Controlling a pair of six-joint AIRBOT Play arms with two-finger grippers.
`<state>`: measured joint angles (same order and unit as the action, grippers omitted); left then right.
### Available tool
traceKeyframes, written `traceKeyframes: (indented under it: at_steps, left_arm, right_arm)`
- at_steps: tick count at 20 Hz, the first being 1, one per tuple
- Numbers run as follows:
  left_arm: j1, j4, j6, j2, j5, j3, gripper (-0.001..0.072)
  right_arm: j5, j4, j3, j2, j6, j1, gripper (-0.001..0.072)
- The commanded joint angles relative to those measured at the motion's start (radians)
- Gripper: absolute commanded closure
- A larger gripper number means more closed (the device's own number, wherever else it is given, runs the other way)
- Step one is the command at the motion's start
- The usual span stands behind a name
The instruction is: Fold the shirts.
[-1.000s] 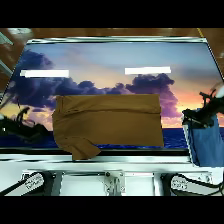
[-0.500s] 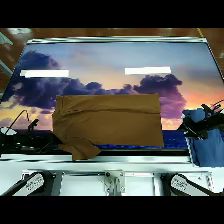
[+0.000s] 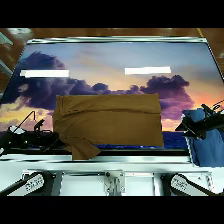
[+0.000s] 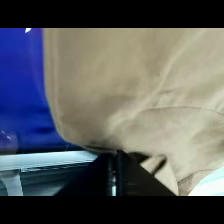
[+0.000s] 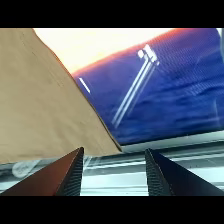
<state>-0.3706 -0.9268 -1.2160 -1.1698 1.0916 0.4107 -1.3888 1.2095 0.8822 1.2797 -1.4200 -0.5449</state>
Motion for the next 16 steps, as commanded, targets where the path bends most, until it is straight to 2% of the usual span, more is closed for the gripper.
traceKeyframes:
  at_steps: [1, 4, 7, 10, 12, 16]
  left_arm:
    - [0.004, 0.037, 0.019, -0.006, 0.024, 0.006, 0.0658]
    - [0.003, 0.037, 0.046, 0.003, 0.053, 0.013, 0.0659]
    - [0.003, 0.038, 0.045, 0.017, 0.064, 0.013, 0.0659]
    - [0.003, 0.038, 0.045, 0.031, 0.074, 0.014, 0.0659]
    - [0.003, 0.038, 0.045, 0.040, 0.077, 0.014, 0.0659]
    - [0.003, 0.038, 0.053, 0.043, 0.076, 0.014, 0.0659]
  right_arm:
    - [-0.016, 0.000, -0.016, -0.001, -0.001, 0.000, 0.0073]
    - [0.011, -0.108, -0.122, 0.000, 0.058, 0.000, 0.0074]
    - [0.098, -0.129, -0.206, 0.000, 0.068, 0.028, 0.0076]
    - [0.165, -0.124, -0.251, 0.000, 0.067, 0.097, 0.0077]
    - [0.214, -0.118, -0.260, 0.005, 0.031, 0.134, 0.0078]
    - [0.229, -0.127, -0.260, 0.056, 0.006, 0.195, 0.0082]
